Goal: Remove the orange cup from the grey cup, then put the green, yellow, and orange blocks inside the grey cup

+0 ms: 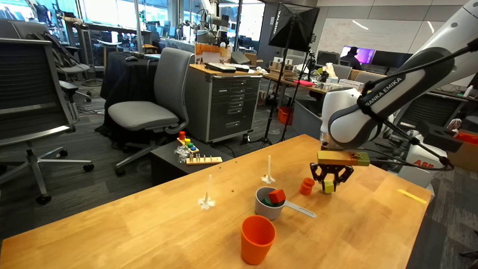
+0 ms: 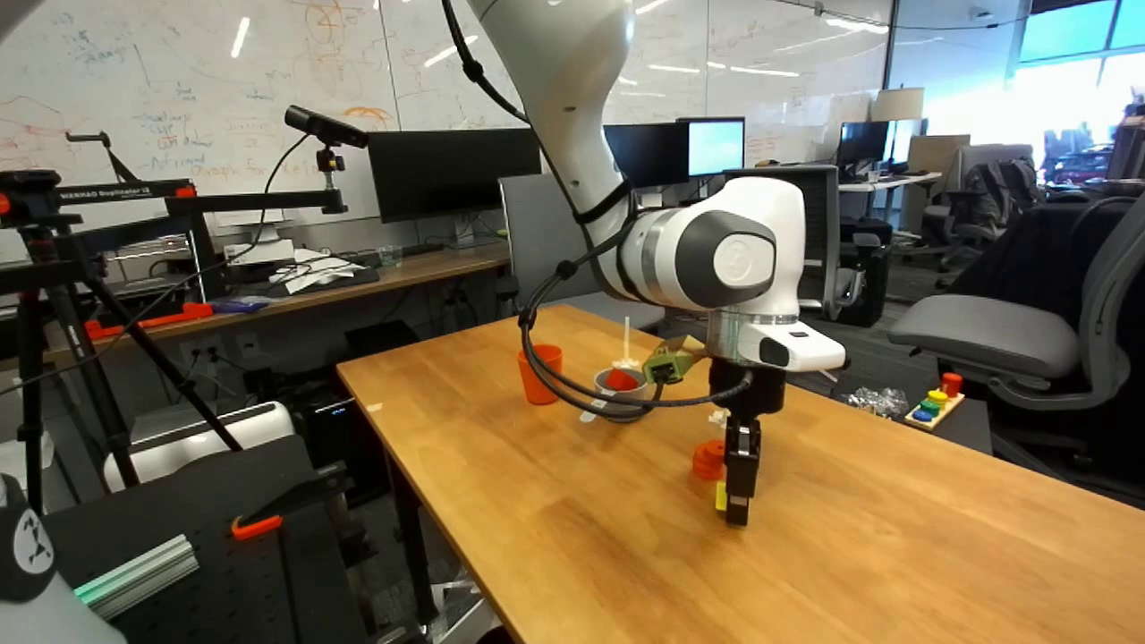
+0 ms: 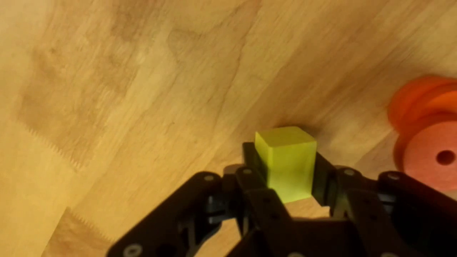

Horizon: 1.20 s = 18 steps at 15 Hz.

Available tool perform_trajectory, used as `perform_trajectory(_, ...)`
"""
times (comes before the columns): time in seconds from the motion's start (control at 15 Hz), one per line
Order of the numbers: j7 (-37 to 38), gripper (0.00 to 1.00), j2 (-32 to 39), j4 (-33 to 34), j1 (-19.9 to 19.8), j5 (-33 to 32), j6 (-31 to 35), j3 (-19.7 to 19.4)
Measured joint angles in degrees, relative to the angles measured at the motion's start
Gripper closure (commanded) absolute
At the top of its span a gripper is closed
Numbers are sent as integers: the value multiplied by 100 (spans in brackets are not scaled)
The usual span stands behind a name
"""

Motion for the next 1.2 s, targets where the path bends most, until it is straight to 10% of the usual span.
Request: perform_trajectory(1.2, 736, 89, -1694, -632, 854, -529, -23, 399)
